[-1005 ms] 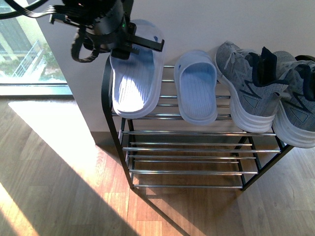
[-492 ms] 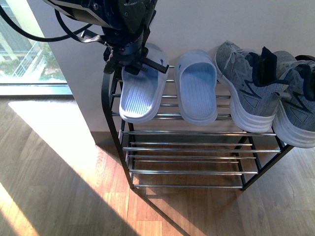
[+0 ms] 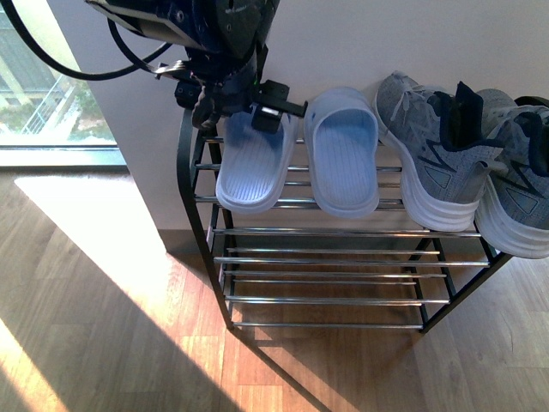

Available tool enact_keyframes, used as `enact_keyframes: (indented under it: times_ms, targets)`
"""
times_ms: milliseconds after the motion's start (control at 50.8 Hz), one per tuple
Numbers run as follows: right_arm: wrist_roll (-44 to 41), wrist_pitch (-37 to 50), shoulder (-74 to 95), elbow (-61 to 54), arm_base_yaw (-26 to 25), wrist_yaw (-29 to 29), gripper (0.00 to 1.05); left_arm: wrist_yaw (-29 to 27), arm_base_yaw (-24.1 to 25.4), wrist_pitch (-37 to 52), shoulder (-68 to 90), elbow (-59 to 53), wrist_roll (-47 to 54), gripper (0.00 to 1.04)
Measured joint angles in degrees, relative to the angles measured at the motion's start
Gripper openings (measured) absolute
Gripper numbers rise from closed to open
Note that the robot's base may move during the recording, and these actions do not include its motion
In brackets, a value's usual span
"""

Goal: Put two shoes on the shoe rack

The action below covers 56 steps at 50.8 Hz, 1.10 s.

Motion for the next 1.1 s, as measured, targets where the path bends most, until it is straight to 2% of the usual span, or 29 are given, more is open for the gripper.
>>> enact_keyframes:
  times_ms: [98, 256, 414, 571, 808, 965, 1103]
  targets:
    - [0.0, 0.0, 0.0, 0.0, 0.0, 0.0, 0.96, 1.4, -0.5, 0.9, -4.4, -2.8, -5.1, 0.76]
    - [0.0, 0.0, 0.0, 0.0, 0.0, 0.0, 0.96, 1.0, -1.0, 3.0, -10.8, -7.4, -9.1, 0.97]
    - [0.0, 0.0, 0.0, 0.0, 0.0, 0.0, 0.96, 0.3, -1.2, 7.5, -19.2, -15.3, -12.6, 0.95]
    - [0.0, 0.0, 0.0, 0.0, 0.0, 0.0, 0.96, -3.8, -1.0, 13.1, -33.8, -28.8, -14.8, 0.95]
    - [0.0, 0.0, 0.0, 0.0, 0.0, 0.0, 0.96, -9.2, 0.2, 13.5, -55.7, -46.9, -14.8, 0.95]
    - [0.0, 0.0, 0.0, 0.0, 0.0, 0.0, 0.96, -7.0, 3.1, 14.3, -57.4, -49.5, -16.1, 0.95]
    - [0.0, 0.0, 0.0, 0.0, 0.0, 0.0, 0.96, -6.0, 2.9, 16.5, -55.4, -48.2, -15.2, 0.95]
